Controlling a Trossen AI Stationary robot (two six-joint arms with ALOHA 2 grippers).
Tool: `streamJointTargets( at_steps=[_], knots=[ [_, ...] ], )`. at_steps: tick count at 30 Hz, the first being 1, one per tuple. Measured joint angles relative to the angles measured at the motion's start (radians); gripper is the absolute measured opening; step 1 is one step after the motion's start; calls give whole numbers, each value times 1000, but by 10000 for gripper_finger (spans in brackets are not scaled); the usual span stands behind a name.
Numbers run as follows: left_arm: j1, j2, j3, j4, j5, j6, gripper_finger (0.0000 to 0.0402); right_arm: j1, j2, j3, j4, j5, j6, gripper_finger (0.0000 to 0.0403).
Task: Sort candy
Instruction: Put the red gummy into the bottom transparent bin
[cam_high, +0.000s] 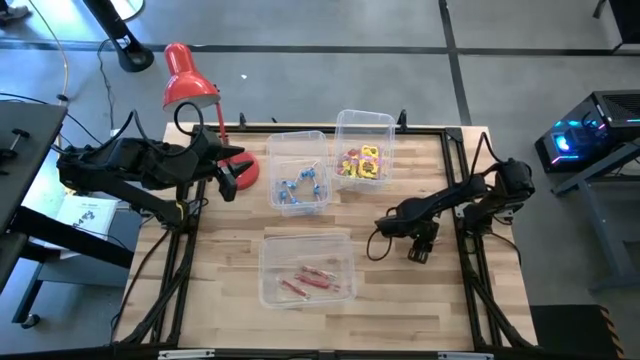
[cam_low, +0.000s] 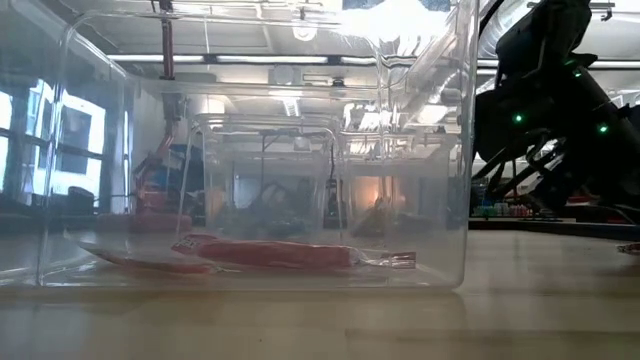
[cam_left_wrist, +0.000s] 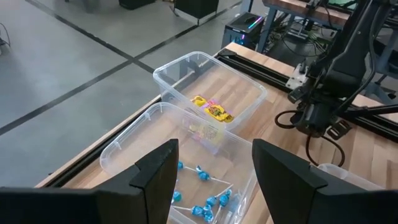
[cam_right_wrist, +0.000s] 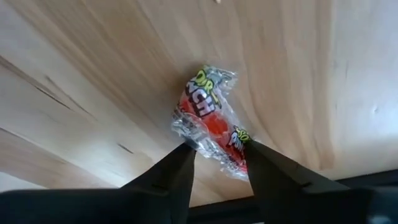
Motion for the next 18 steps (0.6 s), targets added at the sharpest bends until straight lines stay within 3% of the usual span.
streamJointTargets(
  at_steps=[3, 7, 11, 18],
  knots=[
    [0, 0, 0, 0, 0, 0, 199, 3, 0, 4, 7, 12, 36, 106],
    [0, 0, 0, 0, -1, 0, 199, 12, -1, 8, 6, 0, 91, 17],
    [0, -1, 0, 39, -13, 37, 199, 64, -18, 63, -39, 22, 97, 8],
    [0, -4, 0, 197, -44, 210, 199, 145, -159, 372, -203, 27, 141, 3]
  ],
)
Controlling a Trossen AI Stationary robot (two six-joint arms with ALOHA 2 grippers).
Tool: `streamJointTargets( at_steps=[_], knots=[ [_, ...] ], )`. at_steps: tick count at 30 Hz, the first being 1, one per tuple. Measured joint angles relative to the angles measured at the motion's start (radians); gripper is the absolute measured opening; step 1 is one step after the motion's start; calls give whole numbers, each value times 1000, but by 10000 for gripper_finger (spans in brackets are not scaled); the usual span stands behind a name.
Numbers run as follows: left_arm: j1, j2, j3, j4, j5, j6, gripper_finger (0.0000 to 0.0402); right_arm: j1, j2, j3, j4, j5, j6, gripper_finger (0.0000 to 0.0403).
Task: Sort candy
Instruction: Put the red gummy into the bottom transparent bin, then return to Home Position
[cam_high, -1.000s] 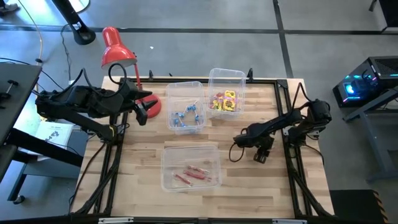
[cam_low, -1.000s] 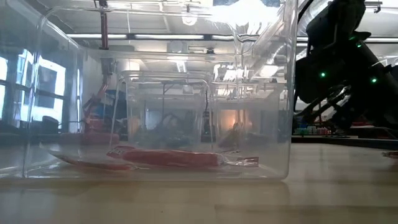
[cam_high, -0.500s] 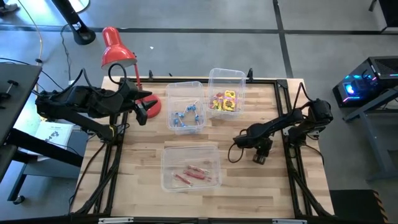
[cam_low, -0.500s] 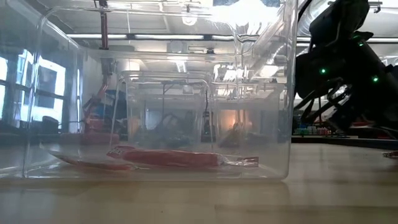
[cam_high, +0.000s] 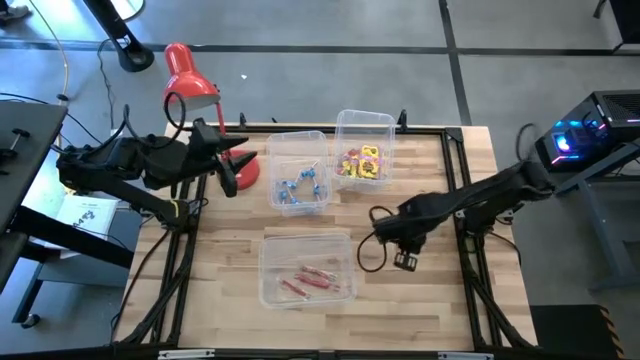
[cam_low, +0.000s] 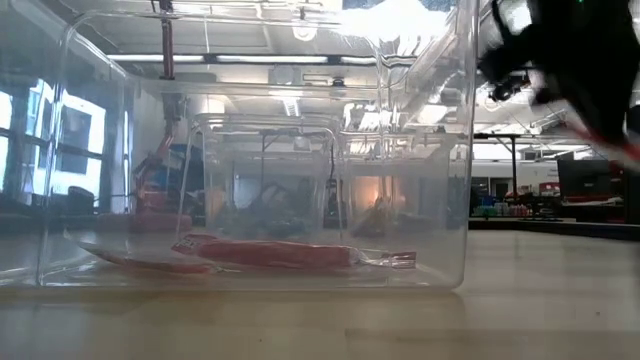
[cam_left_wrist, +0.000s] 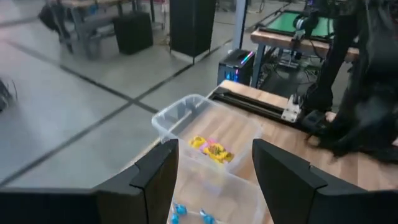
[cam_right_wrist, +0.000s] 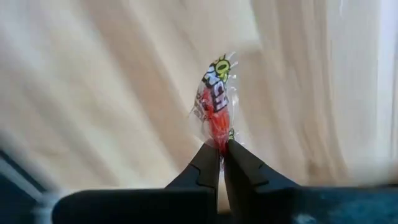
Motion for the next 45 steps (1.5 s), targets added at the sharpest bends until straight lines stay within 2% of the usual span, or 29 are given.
streamJointTargets(
  at_steps=[3, 7, 10, 13, 17, 21, 28, 30, 33, 35, 37, 40, 43, 45],
  knots=[
    [0, -1, 0, 16, 10, 63, 199, 27, -54, 147, 35, 51, 45, 2],
    [0, 2, 0, 19, 27, 106, 199, 38, -79, 277, 261, 136, 62, 1],
    [0, 3, 0, 19, 28, 108, 199, 24, -50, 300, 483, 156, 56, 1],
    [0, 8, 0, 16, 28, 108, 199, 15, 15, 299, 673, 125, 30, 1],
    [0, 8, 0, 2, 51, 105, 199, 18, 112, 298, 789, 100, 9, 4],
    [0, 7, 0, 0, 90, 91, 199, 10, 170, 297, 786, 97, 102, 34],
    [-1, 2, 0, 3, 130, 68, 199, 13, 180, 302, 782, 98, 97, 144],
    [-1, 2, 0, 3, 133, 56, 199, 4, 180, 336, 737, 100, 69, 172],
    [-1, 2, 0, 3, 159, 44, 199, -16, 178, 437, 563, 111, 9, 194],
    [-3, 7, 0, 1, 187, 23, 199, -27, 177, 508, 433, 182, -38, 198],
    [-12, 16, -2, -14, 223, 4, 199, -34, 177, 572, 312, 296, -81, 197],
    [-43, 20, -58, -18, 259, -39, 199, -51, 176, 637, 188, 436, -139, 186],
    [-91, 20, -155, -6, 297, -126, 193, -79, 175, 651, 110, 440, -186, 144],
    [-139, 21, -237, 44, 341, -177, 178, -94, 175, 633, 91, 419, -215, 89]
  ],
)
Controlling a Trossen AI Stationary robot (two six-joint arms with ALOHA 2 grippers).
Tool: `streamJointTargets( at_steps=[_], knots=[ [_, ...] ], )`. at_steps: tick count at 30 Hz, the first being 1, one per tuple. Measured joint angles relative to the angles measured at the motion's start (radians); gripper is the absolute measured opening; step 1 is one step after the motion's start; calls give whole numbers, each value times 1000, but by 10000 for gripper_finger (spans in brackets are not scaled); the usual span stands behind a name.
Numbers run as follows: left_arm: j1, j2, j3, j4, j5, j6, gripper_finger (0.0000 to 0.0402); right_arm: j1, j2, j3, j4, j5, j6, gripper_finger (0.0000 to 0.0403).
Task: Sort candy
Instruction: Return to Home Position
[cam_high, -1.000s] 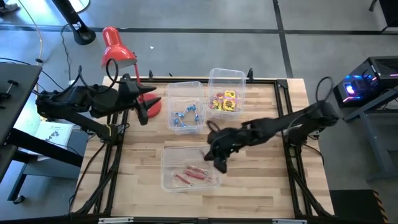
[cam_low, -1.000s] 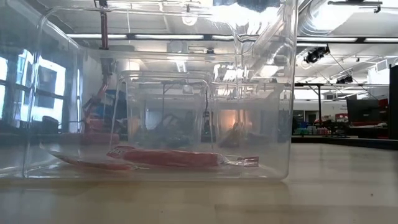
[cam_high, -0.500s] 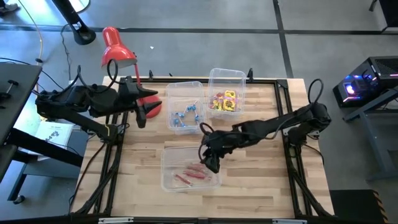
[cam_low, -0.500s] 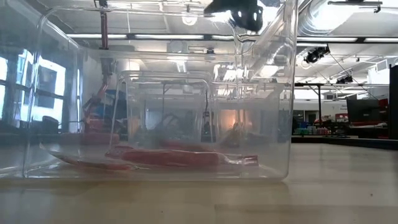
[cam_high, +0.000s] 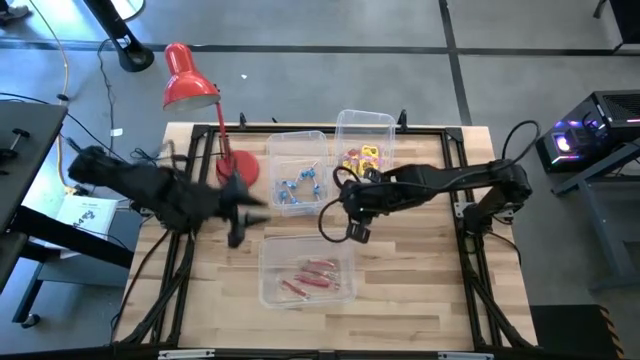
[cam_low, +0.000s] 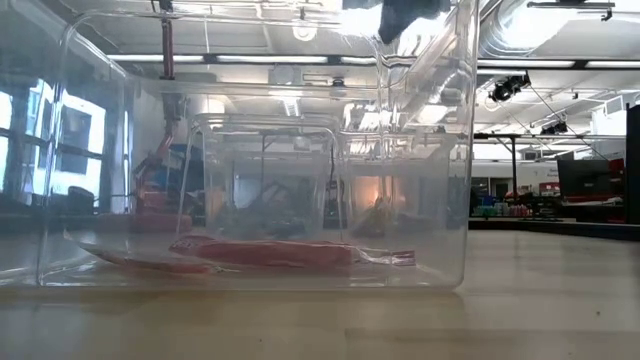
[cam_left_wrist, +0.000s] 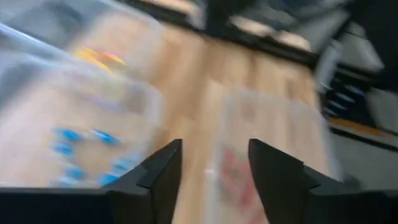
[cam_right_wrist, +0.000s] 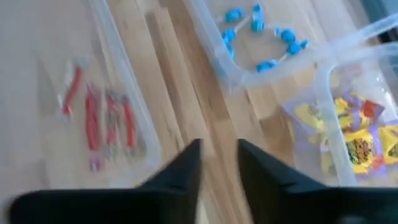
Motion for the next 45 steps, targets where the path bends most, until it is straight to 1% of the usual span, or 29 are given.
streamJointTargets(
  at_steps=[2, 3, 6, 7, 8, 11, 14, 16, 20, 22, 25, 27, 31, 33, 37, 42, 45],
  knots=[
    [-56, 0, -81, 72, 48, -59, 149, -9, 0, -35, -8, -31, -28, 29],
    [-83, 0, -118, 113, 77, -91, 127, -12, 0, -53, -16, -51, -40, 15],
    [-154, 0, -197, 210, 172, -203, 36, -12, -10, -114, -17, -108, -40, 10],
    [-175, 0, -215, 225, 192, -236, 19, -11, -16, -133, -21, -117, -41, 5],
    [-196, 0, -230, 229, 199, -263, 14, -7, -24, -154, -22, -124, -45, 3],
    [-221, 6, -272, 190, 162, -313, 5, 3, -51, -224, -19, -132, -47, 2],
    [-181, 33, -316, 181, 152, -320, 2, 4, -95, -294, -18, -132, -18, 1],
    [-142, 56, -333, 232, 185, -310, 1, 3, -136, -336, -11, -132, 16, 0],
    [-76, 136, -332, 376, 230, -242, 0, 3, -229, -405, 26, -131, 94, 0],
    [-42, 183, -332, 414, 250, -225, 0, 3, -268, -426, 33, -122, 131, 0],
    [3, 256, -332, 404, 262, -225, 0, 4, -313, -448, 44, -99, 195, 0],
    [28, 299, -332, 407, 265, -238, 0, 5, -332, -456, 57, -84, 226, 0],
    [64, 344, -332, 395, 271, -260, 0, 11, -339, -457, 73, -76, 254, 0],
    [82, 343, -334, 362, 273, -260, 0, 15, -339, -457, 73, -77, 260, 0],
    [114, 293, -332, 316, 266, -240, 0, 17, -339, -457, 97, -77, 260, 0],
    [151, 199, -332, 313, 188, -187, 0, 17, -339, -457, 132, -54, 252, 0],
    [192, 168, -332, 307, 142, -157, 0, 17, -339, -457, 129, -43, 252, 0]
  ],
)
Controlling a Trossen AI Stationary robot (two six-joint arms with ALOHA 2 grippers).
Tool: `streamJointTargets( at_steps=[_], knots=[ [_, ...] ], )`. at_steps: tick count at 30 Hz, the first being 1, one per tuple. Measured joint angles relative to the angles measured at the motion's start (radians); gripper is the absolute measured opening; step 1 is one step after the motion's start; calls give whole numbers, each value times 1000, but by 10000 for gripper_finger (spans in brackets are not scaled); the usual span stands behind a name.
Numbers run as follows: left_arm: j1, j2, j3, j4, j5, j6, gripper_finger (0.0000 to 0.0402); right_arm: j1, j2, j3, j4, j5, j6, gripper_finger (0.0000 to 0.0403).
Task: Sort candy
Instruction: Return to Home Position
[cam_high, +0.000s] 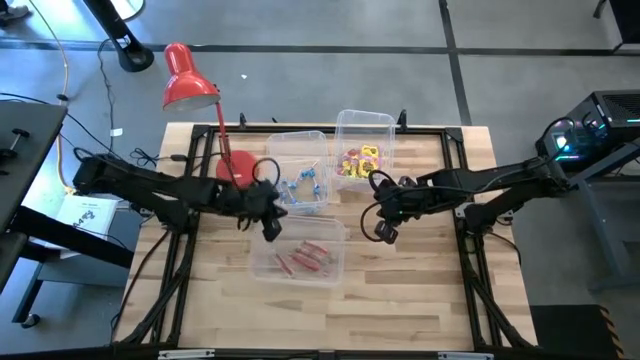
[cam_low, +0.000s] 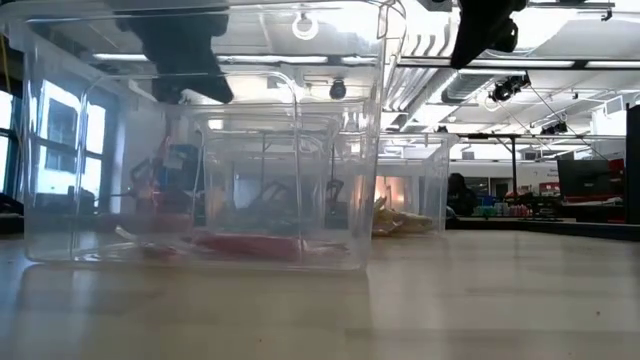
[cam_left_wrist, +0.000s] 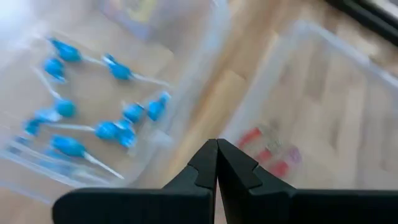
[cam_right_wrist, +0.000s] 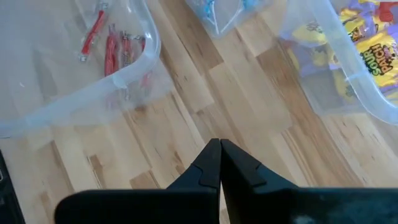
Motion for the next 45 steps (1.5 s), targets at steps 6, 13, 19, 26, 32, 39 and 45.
streamJointTargets(
  at_steps=[6, 13, 19, 26, 32, 39, 45],
  knots=[
    [78, -40, 47, 12, -36, 125, 0, -1, 0, 0, 46, 32, 6, 0],
    [178, -53, 156, 14, -76, 235, 0, -190, 0, 0, 44, 241, 168, 0],
    [208, -54, 196, 24, -74, 257, 0, -460, 55, 0, 68, 183, 73, 0],
    [137, -57, 198, -2, -39, 231, 0, -553, 166, 0, 65, -37, -100, 0],
    [65, -57, 198, -6, -95, 203, 0, -553, 226, 0, -99, 3, -147, 0],
    [28, -57, 198, -8, -115, 178, 0, -520, 166, 0, -306, -1, -161, 0],
    [16, -57, 198, -30, -151, 178, 0, -453, 54, 0, -449, -7, -65, 0]
  ],
)
